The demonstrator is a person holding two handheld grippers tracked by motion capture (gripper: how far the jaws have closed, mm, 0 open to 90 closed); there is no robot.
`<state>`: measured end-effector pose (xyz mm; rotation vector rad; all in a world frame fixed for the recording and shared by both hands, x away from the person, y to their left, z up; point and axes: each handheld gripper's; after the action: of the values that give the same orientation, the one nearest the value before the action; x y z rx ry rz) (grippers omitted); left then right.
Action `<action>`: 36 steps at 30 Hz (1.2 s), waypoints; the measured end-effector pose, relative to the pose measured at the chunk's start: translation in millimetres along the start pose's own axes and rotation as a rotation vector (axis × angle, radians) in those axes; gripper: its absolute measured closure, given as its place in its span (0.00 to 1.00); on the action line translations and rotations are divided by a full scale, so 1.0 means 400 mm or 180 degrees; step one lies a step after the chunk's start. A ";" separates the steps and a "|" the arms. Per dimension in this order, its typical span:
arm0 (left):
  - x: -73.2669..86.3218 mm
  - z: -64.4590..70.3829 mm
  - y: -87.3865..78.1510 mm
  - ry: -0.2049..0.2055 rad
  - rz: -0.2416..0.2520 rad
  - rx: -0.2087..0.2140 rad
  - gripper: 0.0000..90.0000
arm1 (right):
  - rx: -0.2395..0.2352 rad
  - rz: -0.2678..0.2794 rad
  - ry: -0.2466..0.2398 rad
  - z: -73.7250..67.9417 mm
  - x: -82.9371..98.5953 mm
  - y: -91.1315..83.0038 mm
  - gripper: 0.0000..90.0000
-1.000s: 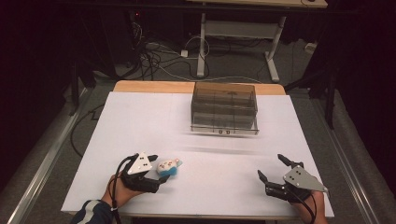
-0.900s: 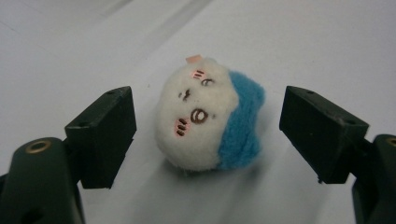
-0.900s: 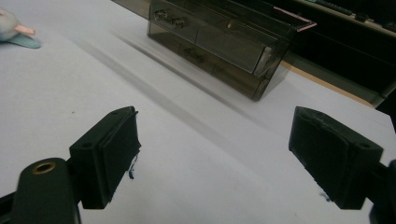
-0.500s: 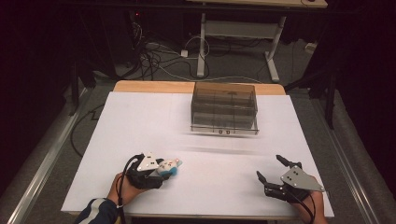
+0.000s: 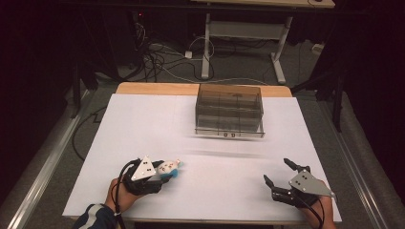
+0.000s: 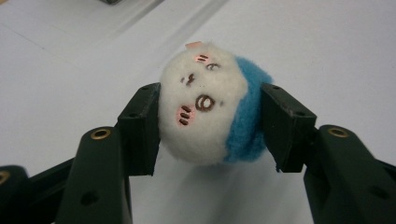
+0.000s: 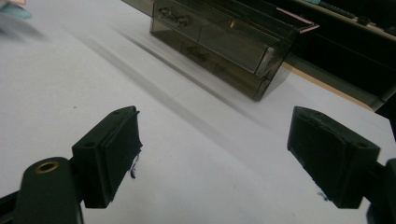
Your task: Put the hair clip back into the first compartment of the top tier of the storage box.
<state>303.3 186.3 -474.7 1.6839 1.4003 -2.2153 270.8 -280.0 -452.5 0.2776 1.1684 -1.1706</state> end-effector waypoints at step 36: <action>-0.026 -0.048 -0.050 -0.0017 0.0309 -0.0274 0.49 | -0.0176 -0.0059 0.0051 -0.013 0.003 0.016 0.19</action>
<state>311.8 206.1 -454.3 1.6789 1.3607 -2.0767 273.2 -274.4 -458.2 0.2349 1.2179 -1.1521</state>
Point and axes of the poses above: each handheld gripper's, and its own axes: y roughly forward along the jaws, x roughly out of its underside, z roughly to its right, and after that the axes turned 9 degrees about -y, right-handed
